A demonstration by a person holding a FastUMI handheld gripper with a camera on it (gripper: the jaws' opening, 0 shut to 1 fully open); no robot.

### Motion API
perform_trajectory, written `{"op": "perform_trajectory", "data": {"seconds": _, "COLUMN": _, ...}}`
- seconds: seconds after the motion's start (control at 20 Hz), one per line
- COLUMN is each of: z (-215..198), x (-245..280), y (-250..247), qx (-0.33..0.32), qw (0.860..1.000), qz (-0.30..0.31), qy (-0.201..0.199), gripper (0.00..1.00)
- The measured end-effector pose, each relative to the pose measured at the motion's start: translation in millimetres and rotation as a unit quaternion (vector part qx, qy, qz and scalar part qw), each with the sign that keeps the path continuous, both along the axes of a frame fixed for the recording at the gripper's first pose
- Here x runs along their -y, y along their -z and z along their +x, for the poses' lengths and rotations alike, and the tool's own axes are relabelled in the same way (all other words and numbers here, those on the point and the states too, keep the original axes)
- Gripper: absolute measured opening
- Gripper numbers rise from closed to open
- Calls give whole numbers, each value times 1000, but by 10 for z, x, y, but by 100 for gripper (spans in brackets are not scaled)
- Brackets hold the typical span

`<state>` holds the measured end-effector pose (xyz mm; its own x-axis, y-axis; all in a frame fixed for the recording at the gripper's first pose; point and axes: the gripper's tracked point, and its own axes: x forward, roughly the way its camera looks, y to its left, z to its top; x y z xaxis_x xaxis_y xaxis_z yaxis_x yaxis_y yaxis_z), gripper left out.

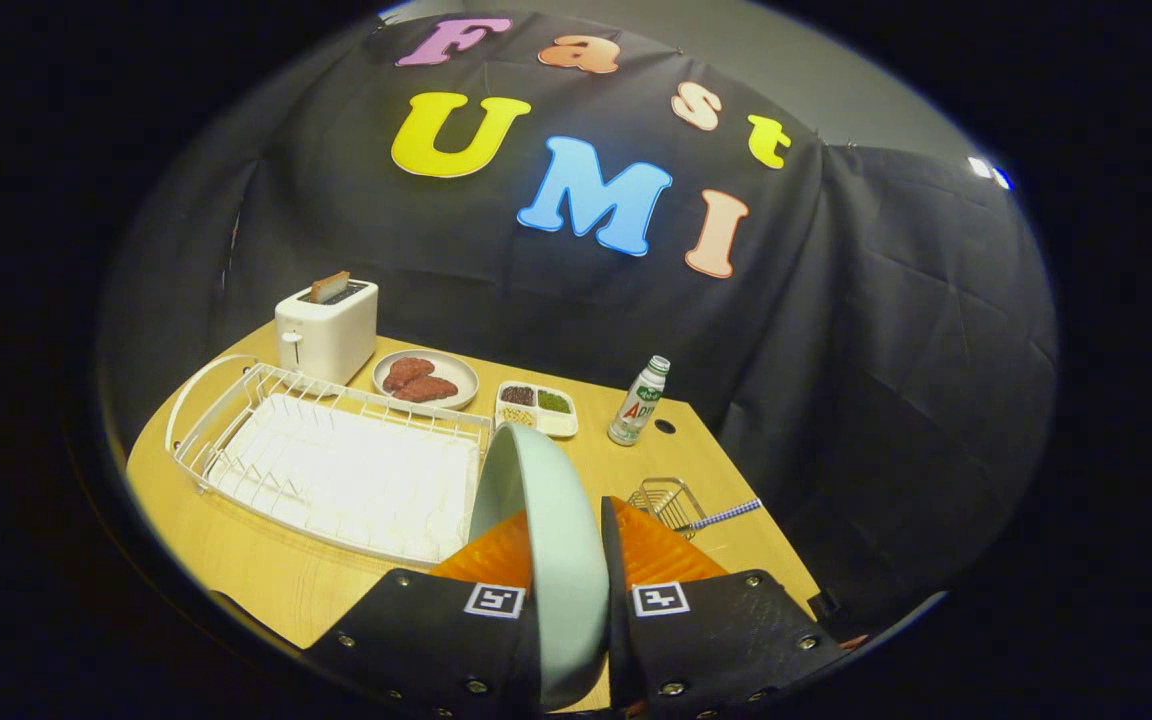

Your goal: Take the plate from the dish rack, then take the spoon from the basket and place it into the plate.

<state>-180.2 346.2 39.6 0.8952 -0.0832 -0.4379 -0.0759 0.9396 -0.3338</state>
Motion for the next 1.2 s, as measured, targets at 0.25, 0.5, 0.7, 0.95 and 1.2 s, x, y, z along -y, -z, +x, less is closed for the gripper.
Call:
{"op": "perform_trajectory", "data": {"seconds": 0.25, "z": -259, "x": 196, "y": 412, "qx": -41, "qw": 999, "qz": 29, "qy": -7, "gripper": 25}}
{"op": "perform_trajectory", "data": {"seconds": 0.5, "z": -336, "x": 315, "y": 759, "qx": -80, "qw": 995, "qz": 53, "qy": 0, "gripper": 25}}
{"op": "perform_trajectory", "data": {"seconds": 0.7, "z": -346, "x": 306, "y": 963, "qx": -104, "qw": 990, "qz": 95, "qy": 4, "gripper": 25}}
{"op": "perform_trajectory", "data": {"seconds": 0.95, "z": -283, "x": 243, "y": 1087, "qx": -116, "qw": 978, "qz": 171, "qy": 16, "gripper": 25}}
{"op": "perform_trajectory", "data": {"seconds": 1.2, "z": -369, "x": 130, "y": 1356, "qx": -156, "qw": 946, "qz": 282, "qy": 33, "gripper": 26}}
